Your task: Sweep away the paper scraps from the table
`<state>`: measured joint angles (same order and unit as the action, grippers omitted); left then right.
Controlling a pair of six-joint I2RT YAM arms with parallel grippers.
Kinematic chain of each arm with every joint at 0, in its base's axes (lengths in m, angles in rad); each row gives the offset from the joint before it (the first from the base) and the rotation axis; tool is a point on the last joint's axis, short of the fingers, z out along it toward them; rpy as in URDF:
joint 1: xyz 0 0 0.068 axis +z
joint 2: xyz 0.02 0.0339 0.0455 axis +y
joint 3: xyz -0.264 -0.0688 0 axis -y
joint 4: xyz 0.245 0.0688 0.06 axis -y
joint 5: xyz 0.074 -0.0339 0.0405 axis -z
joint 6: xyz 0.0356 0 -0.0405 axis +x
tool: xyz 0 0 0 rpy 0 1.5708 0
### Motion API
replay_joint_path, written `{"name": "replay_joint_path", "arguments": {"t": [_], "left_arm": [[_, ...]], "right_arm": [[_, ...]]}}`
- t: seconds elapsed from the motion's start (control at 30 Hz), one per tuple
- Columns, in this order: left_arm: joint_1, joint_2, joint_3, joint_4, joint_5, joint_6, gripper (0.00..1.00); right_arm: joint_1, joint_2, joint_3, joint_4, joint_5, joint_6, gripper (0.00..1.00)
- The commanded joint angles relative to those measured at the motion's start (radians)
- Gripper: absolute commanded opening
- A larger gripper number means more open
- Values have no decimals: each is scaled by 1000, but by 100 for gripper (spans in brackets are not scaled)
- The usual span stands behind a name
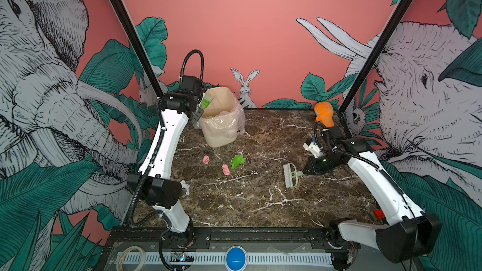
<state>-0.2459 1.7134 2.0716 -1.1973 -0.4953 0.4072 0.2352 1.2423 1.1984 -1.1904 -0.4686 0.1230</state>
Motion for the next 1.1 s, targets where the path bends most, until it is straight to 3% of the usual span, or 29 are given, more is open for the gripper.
{"name": "replay_joint_path", "arguments": {"t": [0.0, 0.27, 0.47, 0.73, 1.07], "left_arm": [[-31, 5, 32, 22, -139, 128, 6], [-105, 22, -67, 163, -380, 326, 4], [-156, -20, -226, 444, -524, 584, 3], [-190, -79, -418, 777, -590, 871, 3], [-190, -103, -442, 818, -586, 914, 2]], "right_arm": [[-5, -13, 0, -19, -18, -17, 0], [-5, -3, 22, -31, -18, -20, 0], [-5, -3, 30, -43, -14, -26, 0], [-5, 1, 30, -38, -18, -24, 0], [-5, 18, 53, -40, -24, -29, 0]]}}
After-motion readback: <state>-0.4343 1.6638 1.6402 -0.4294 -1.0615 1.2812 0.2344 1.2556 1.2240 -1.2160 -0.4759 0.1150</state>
